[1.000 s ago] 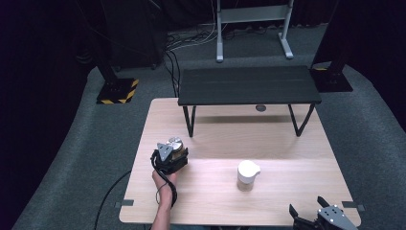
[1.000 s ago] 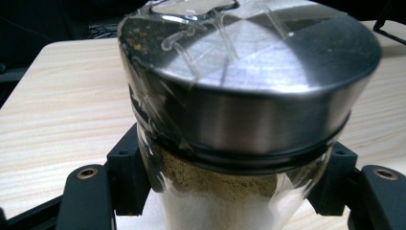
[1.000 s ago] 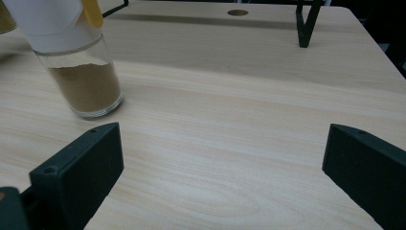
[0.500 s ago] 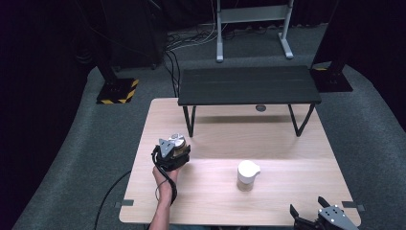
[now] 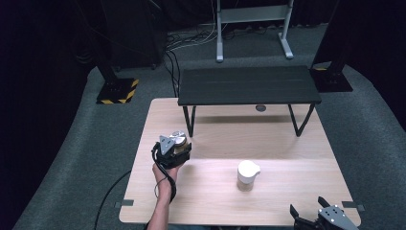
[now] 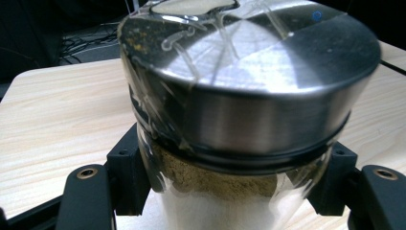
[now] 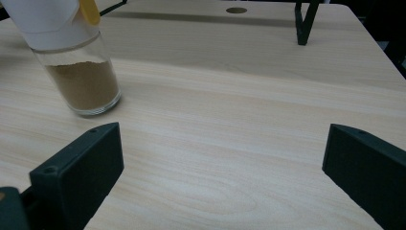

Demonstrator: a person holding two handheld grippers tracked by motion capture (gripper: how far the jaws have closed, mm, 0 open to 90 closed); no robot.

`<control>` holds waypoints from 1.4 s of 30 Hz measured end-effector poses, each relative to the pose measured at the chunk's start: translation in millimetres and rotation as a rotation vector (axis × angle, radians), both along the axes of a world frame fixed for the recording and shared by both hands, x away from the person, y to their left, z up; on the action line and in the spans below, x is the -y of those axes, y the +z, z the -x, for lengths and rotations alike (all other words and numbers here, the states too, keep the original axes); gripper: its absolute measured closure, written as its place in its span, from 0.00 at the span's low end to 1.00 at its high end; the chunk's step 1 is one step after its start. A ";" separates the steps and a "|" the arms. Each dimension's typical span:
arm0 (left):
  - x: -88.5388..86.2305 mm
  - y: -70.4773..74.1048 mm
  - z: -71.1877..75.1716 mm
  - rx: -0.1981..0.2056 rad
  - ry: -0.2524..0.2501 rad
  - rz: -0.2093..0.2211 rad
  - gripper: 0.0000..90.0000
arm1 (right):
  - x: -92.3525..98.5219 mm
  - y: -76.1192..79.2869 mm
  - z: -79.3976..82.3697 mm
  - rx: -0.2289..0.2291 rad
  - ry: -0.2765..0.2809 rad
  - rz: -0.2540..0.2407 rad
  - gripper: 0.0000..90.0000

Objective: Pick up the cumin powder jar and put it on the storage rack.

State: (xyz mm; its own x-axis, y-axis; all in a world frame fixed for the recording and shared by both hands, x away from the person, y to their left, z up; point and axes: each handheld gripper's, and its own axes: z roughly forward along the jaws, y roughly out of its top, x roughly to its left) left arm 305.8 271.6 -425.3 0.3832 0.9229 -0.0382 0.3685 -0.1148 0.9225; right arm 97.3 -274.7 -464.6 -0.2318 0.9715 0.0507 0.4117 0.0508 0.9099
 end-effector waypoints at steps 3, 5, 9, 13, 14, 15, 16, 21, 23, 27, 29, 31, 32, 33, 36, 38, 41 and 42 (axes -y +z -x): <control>-0.7 2.4 -0.9 -0.001 -0.007 0.001 0.34 | 0.8 -0.6 0.4 0.001 0.000 0.001 0.00; -0.8 2.9 -1.2 -0.001 -0.008 0.000 0.34 | 1.2 -0.4 0.3 -0.003 -0.001 -0.003 0.00; -0.2 6.8 -2.9 0.002 -0.018 -0.006 0.34 | 1.6 -1.0 0.1 -0.005 -0.001 -0.003 0.00; 0.4 9.1 -4.2 0.003 -0.023 -0.011 0.34 | 1.1 -1.0 -0.1 -0.010 -0.001 -0.005 0.00; 0.5 10.3 -4.9 0.006 -0.025 -0.011 0.34 | 0.8 -0.8 -0.4 -0.013 -0.001 -0.004 0.00; 0.5 10.3 -4.9 0.006 -0.025 -0.011 0.34 | 0.7 -0.7 -0.4 -0.013 0.000 -0.003 0.00; 0.5 11.4 -5.5 0.005 -0.028 -0.013 0.34 | 0.7 -0.7 -0.4 -0.013 0.000 -0.003 0.00; 0.1 14.2 -9.1 0.003 -0.030 0.001 0.34 | 2.1 -2.1 0.5 -0.002 0.004 -0.007 0.00; -0.5 15.6 -10.5 0.001 -0.034 0.006 0.34 | 2.1 -2.0 0.6 -0.002 0.006 -0.006 0.00; -0.9 18.0 -13.0 0.000 -0.043 0.013 0.34 | 2.8 -1.9 0.5 -0.005 0.004 -0.004 0.00; -0.4 18.7 -13.6 0.001 -0.045 0.015 0.34 | 3.0 -2.0 0.5 -0.005 0.004 -0.004 0.00; 0.9 21.4 -15.3 0.001 -0.050 0.009 0.34 | 3.0 -2.2 0.7 -0.006 0.004 -0.006 0.00; 0.9 21.4 -15.3 0.001 -0.050 0.009 0.34 | 3.0 -2.2 0.7 -0.006 0.004 -0.006 0.00; 1.5 22.6 -16.2 0.003 -0.054 0.007 0.34 | 3.1 -2.5 0.6 -0.005 0.006 -0.006 0.00; 3.2 25.3 -17.5 0.006 -0.058 0.005 0.34 | 3.2 -2.8 0.4 -0.006 0.008 -0.006 0.00; 4.4 27.7 -18.6 0.011 -0.064 0.002 0.34 | 3.6 -3.0 0.5 -0.007 0.007 -0.007 0.00; 5.8 29.0 -19.5 0.013 -0.068 0.001 0.34 | 3.9 -3.0 0.6 -0.008 0.007 -0.007 0.00; 6.3 29.4 -19.9 0.013 -0.069 0.000 0.34 | 4.1 -3.1 0.5 -0.009 0.007 -0.006 0.00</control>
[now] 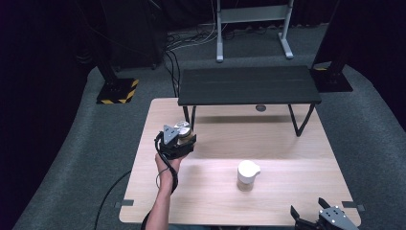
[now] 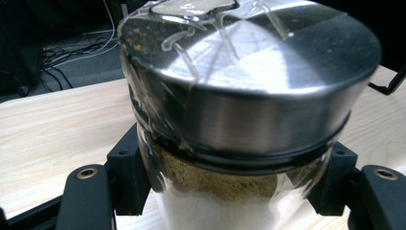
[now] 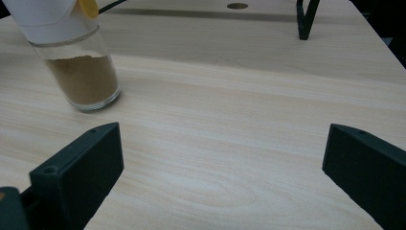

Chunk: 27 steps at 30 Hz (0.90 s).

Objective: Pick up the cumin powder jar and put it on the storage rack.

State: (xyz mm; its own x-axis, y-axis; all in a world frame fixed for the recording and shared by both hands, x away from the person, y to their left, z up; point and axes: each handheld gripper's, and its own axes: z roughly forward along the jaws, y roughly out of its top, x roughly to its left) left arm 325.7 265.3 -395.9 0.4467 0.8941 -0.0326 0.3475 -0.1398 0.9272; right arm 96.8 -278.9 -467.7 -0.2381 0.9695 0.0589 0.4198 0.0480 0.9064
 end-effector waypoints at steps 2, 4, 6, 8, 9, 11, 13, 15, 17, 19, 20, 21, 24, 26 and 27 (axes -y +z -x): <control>1.0 0.8 -1.3 0.001 -0.006 -0.003 0.34 | 0.1 0.0 0.0 0.000 0.001 0.001 0.00; 1.7 1.8 -2.3 0.000 -0.008 -0.003 0.34 | 0.4 -0.1 0.2 0.000 0.001 0.001 0.00; 2.3 3.1 -3.2 -0.001 -0.011 -0.002 0.34 | 0.5 0.0 0.3 0.000 0.000 0.001 0.00; 3.1 4.8 -4.2 0.001 -0.014 -0.004 0.34 | 0.8 -0.2 0.4 0.001 0.000 -0.001 0.00; 3.1 4.8 -4.2 0.001 -0.014 -0.004 0.34 | 0.8 -0.2 0.4 0.001 0.000 -0.001 0.00; 4.1 6.9 -5.1 0.004 -0.018 -0.006 0.34 | 1.1 -0.3 0.3 0.001 -0.001 0.000 0.00; 4.4 7.8 -5.6 0.005 -0.021 -0.007 0.34 | 1.1 -0.4 0.3 0.000 -0.001 0.000 0.00; 5.4 9.1 -6.0 0.007 -0.023 -0.008 0.34 | 1.0 -0.4 0.2 -0.001 0.000 0.000 0.00; 6.0 10.0 -6.7 0.007 -0.025 -0.008 0.34 | 1.1 -0.4 0.0 -0.003 0.001 0.001 0.00; 6.1 11.1 -7.5 0.006 -0.028 -0.010 0.34 | 0.9 -0.1 0.0 -0.006 0.000 0.000 0.00; 6.5 11.6 -8.5 0.004 -0.029 -0.007 0.34 | 1.1 0.0 0.0 -0.007 0.000 0.001 0.00; 6.5 11.6 -8.5 0.004 -0.029 -0.007 0.34 | 1.1 0.0 0.0 -0.007 0.000 0.001 0.00; 6.7 12.7 -10.5 0.000 -0.035 -0.005 0.34 | 1.2 -0.1 0.4 -0.003 -0.004 0.000 0.00; 8.1 13.7 -11.4 -0.001 -0.036 -0.008 0.34 | 1.7 -0.3 0.6 -0.001 -0.003 -0.001 0.00; 8.5 14.4 -12.0 -0.001 -0.039 -0.008 0.34 | 1.7 -0.2 0.6 0.000 -0.003 0.000 0.00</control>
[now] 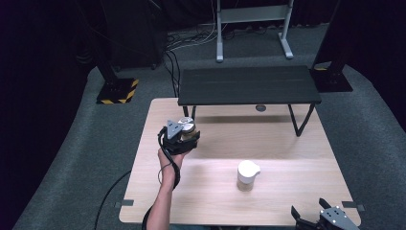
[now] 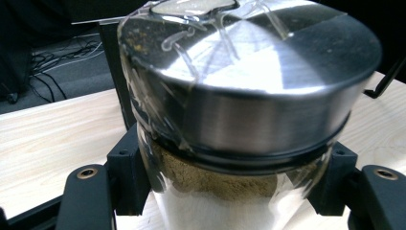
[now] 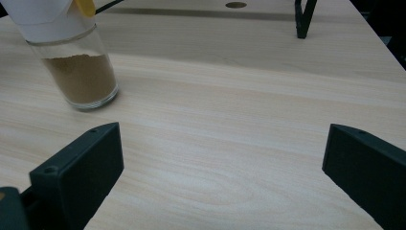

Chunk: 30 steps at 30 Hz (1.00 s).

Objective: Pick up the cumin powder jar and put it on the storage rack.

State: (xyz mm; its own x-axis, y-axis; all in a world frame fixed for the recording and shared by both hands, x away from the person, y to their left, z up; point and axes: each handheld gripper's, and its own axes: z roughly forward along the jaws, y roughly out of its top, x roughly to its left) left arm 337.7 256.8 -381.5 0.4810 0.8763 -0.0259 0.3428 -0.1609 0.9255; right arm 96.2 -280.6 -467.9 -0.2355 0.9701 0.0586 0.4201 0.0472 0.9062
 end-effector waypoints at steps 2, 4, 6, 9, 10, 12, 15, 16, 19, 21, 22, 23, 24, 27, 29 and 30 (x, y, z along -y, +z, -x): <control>0.7 1.6 -0.7 0.002 -0.004 -0.004 0.34 | 0.1 0.1 -0.1 -0.001 0.001 0.001 0.00; 1.8 4.4 -2.0 0.002 -0.010 -0.012 0.34 | 0.3 0.2 -0.2 -0.002 0.001 0.000 0.00; 2.7 5.9 -2.9 0.003 -0.014 -0.016 0.34 | 0.4 0.4 -0.3 -0.003 0.001 0.000 0.00; 3.8 7.3 -4.0 0.003 -0.017 -0.019 0.34 | 0.0 0.9 -0.4 -0.007 -0.002 0.000 0.00; 4.1 8.0 -4.6 0.003 -0.019 -0.022 0.34 | 0.0 0.9 -0.5 -0.008 -0.002 0.001 0.00; 5.4 8.3 -6.8 -0.001 -0.020 -0.020 0.34 | 0.5 0.4 -0.7 -0.007 -0.001 0.001 0.00; 6.6 8.3 -8.7 -0.005 -0.021 -0.022 0.34 | 0.3 0.9 -0.7 -0.008 -0.001 -0.002 0.00; 7.0 8.6 -9.9 -0.009 -0.023 -0.024 0.34 | 0.4 0.9 -0.6 -0.007 -0.001 -0.002 0.00; 7.8 8.6 -11.5 -0.013 -0.022 -0.017 0.34 | 1.5 0.7 -0.3 -0.003 -0.002 0.001 0.00; 8.2 8.8 -12.6 -0.014 -0.024 -0.016 0.34 | 1.9 0.8 -0.2 -0.004 -0.003 0.000 0.00; 8.3 9.1 -13.1 -0.015 -0.025 -0.017 0.34 | 2.1 0.6 0.2 -0.003 -0.004 -0.001 0.00; 8.2 9.3 -13.5 -0.015 -0.026 -0.019 0.34 | 2.2 0.4 0.3 -0.003 -0.004 -0.002 0.00; 8.3 9.3 -14.2 -0.015 -0.027 -0.019 0.34 | 2.3 0.4 0.4 -0.002 -0.004 -0.002 0.00; 8.9 9.9 -16.9 -0.022 -0.027 -0.021 0.34 | 2.2 0.0 0.4 -0.004 -0.004 -0.003 0.00; 8.8 9.7 -18.5 -0.024 -0.027 -0.016 0.34 | 2.2 0.0 0.2 -0.005 -0.003 -0.001 0.00; 8.8 9.7 -19.2 -0.025 -0.028 -0.015 0.34 | 2.2 -0.1 0.2 -0.005 -0.003 -0.002 0.00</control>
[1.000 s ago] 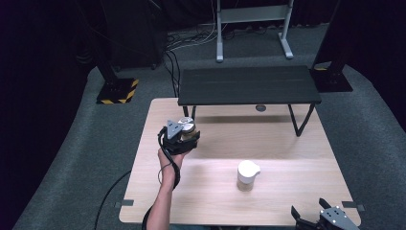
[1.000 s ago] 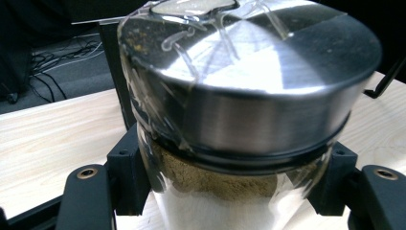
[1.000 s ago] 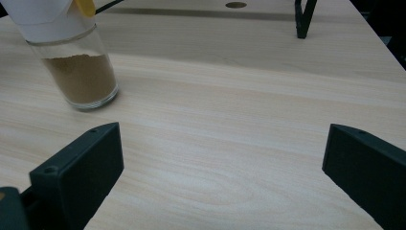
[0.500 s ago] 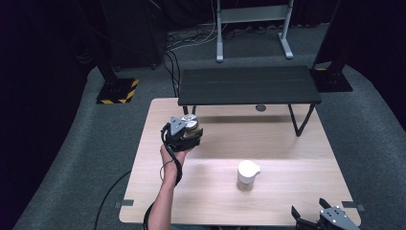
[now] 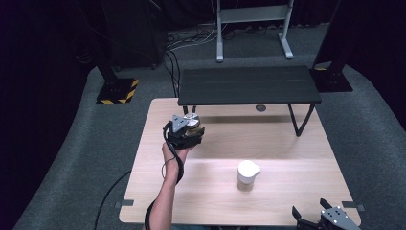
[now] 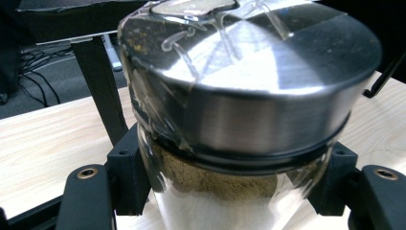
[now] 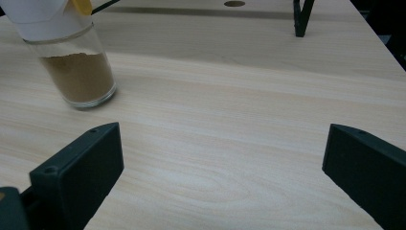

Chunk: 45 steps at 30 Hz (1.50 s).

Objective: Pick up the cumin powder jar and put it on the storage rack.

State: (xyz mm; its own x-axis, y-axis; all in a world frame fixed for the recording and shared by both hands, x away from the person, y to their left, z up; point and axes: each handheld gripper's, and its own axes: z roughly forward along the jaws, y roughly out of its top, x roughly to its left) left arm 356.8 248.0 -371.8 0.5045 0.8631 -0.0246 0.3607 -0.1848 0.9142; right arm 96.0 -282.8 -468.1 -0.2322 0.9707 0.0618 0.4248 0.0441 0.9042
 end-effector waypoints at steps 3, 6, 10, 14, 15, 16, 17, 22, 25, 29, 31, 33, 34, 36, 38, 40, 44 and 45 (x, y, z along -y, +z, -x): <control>0.8 1.1 -1.6 0.001 -0.003 -0.004 0.34 | 0.2 -0.3 -0.1 0.000 0.000 0.000 0.00; 2.2 2.4 -2.9 0.002 -0.005 -0.006 0.34 | 0.3 -0.3 -0.1 -0.003 -0.001 0.001 0.00; 4.2 4.4 -5.0 0.005 -0.010 -0.014 0.34 | 0.3 -0.6 0.1 -0.004 -0.003 0.001 0.00; 5.9 5.8 -6.3 0.005 -0.012 -0.016 0.34 | 0.8 -1.1 0.1 -0.005 -0.002 0.000 0.00; 6.0 6.8 -7.3 0.006 -0.017 -0.019 0.34 | 0.9 -1.3 0.2 -0.005 -0.002 -0.001 0.00; 6.8 7.0 -7.3 0.007 -0.014 -0.016 0.34 | 1.0 -1.6 0.2 -0.006 -0.003 0.000 0.00; 7.1 7.5 -7.5 0.007 -0.015 -0.017 0.34 | 1.2 -1.6 0.2 -0.007 -0.003 0.000 0.00; 8.9 10.8 -9.5 0.012 -0.020 -0.022 0.34 | 1.6 -1.7 0.1 -0.009 -0.003 0.000 0.00; 9.7 13.1 -10.7 0.015 -0.021 -0.026 0.34 | 1.8 -1.7 0.3 -0.008 -0.003 -0.001 0.00; 10.6 15.4 -12.0 0.017 -0.021 -0.026 0.34 | 1.8 -1.6 0.3 -0.008 -0.003 -0.001 0.00; 10.8 16.6 -13.1 0.018 -0.022 -0.028 0.34 | 1.8 -1.6 0.1 -0.010 -0.003 0.000 0.00; 11.8 17.3 -14.1 0.017 -0.020 -0.025 0.34 | 1.9 -1.7 -0.1 -0.010 -0.002 0.001 0.00; 11.9 17.9 -14.6 0.016 -0.021 -0.026 0.34 | 1.8 -1.7 -0.1 -0.010 -0.002 0.001 0.00; 12.6 18.9 -15.4 0.017 -0.020 -0.028 0.34 | 1.8 -1.9 -0.1 -0.010 -0.003 0.001 0.00; 13.0 20.7 -16.6 0.017 -0.022 -0.030 0.34 | 1.8 -1.7 -0.2 -0.012 -0.002 0.002 0.00; 12.4 22.3 -17.9 0.015 -0.026 -0.027 0.34 | 1.8 -2.0 -0.4 -0.013 -0.003 0.002 0.00; 12.3 25.0 -20.5 0.016 -0.029 -0.023 0.34 | 1.7 -2.1 -0.9 -0.015 -0.001 0.002 0.00; 12.4 25.7 -21.1 0.016 -0.030 -0.025 0.34 | 1.7 -2.1 -0.9 -0.016 0.000 0.003 0.00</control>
